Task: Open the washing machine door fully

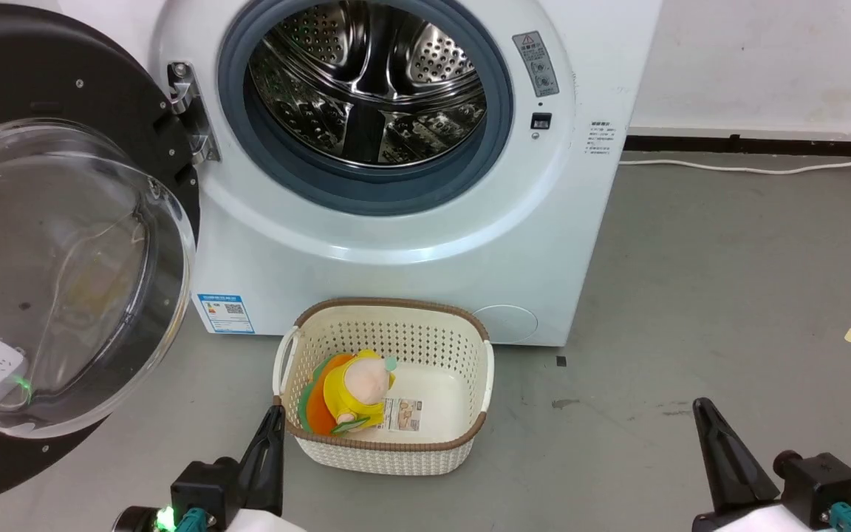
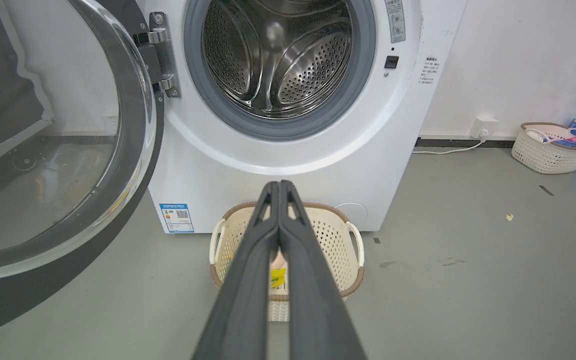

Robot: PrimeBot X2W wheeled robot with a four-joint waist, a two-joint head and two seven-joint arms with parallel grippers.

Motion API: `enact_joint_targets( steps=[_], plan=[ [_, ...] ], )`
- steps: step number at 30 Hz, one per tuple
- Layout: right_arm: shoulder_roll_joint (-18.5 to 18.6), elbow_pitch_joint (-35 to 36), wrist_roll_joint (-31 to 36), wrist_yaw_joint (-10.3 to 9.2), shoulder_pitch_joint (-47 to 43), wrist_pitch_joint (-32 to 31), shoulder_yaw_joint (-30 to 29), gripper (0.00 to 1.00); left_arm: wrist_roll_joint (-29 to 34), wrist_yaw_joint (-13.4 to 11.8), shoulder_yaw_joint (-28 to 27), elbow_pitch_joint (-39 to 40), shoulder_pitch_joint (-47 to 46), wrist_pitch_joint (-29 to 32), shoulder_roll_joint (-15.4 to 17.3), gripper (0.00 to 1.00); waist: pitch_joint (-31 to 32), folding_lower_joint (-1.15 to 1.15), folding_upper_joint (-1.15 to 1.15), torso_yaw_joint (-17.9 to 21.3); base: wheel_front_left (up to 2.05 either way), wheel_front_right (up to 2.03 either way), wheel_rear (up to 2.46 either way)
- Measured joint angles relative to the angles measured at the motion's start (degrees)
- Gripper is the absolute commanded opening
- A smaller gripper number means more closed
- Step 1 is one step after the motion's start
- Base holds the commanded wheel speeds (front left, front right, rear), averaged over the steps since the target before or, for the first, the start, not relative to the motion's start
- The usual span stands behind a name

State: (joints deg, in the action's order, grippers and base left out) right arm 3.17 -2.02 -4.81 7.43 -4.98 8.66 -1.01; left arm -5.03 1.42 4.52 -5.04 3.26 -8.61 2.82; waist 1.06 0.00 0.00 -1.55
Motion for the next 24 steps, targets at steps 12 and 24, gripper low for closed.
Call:
enact_joint_targets(
  steps=[12,24],
  plan=[
    [0.0,0.31,0.54,0.0,0.75,-1.36,0.13,0.0,0.9,-0.26,-0.76,0.89,-0.12,1.33,0.0,0.0,-0.17,0.0,0.0,0.25,0.0,0.0,0.0],
    [0.0,0.56,1.33,0.0,0.93,-2.63,0.33,0.0,1.67,-0.31,-1.52,1.53,-0.96,2.63,0.01,0.0,-0.35,0.0,0.0,0.51,0.0,0.0,0.0]
  ],
)
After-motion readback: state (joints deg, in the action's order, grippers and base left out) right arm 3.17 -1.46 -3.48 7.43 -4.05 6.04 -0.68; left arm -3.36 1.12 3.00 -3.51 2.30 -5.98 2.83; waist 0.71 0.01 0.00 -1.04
